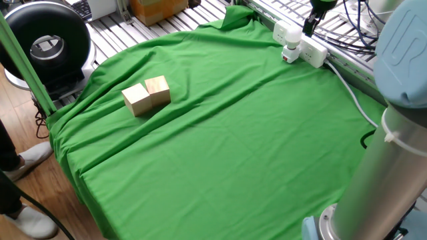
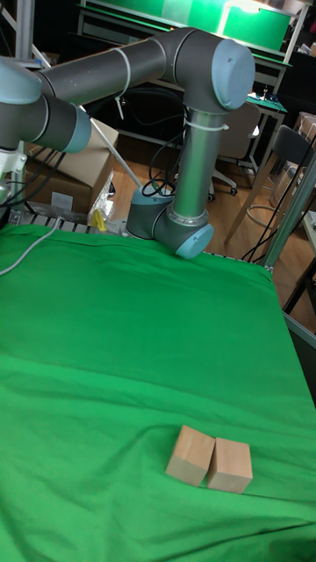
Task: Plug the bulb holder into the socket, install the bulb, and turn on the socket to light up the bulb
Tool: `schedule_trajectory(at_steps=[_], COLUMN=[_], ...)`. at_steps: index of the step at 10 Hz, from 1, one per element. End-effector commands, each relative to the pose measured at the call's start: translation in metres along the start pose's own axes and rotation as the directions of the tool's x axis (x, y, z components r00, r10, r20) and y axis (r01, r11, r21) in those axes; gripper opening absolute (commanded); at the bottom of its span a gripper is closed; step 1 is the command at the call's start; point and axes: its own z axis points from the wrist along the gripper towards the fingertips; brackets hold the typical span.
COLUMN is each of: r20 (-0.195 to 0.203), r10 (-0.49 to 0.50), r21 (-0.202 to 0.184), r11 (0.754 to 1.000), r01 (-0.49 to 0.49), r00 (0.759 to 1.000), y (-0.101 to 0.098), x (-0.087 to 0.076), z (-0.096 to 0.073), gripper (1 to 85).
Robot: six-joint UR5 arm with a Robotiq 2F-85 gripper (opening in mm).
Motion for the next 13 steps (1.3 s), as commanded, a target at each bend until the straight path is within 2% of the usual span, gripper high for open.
schedule_trajectory(at_steps=[1,3,5,7,10,13], r20=[0.028,0.034,0.033,0.052,0.078,0.097], r10=[0.043,0.070,0.067,0.060,0.063,0.055], r21=[0.002,-0.020,-0.012,-0.005,-0.003,-0.007], r11=[0.999,0.997,0.998,0.998,0.998,0.998], r01=[-0.043,-0.069,-0.067,-0.060,-0.063,-0.055], r00=[0.999,0.997,0.997,0.997,0.995,0.994], y=[-0.003,0.003,0.001,-0.004,-0.005,-0.005], x=[-0.006,-0.008,-0.006,-0.005,-0.011,-0.011], z=[0.003,0.007,0.015,0.025,0.026,0.034], gripper=[68.0,68.0,68.0,68.0,68.0,68.3])
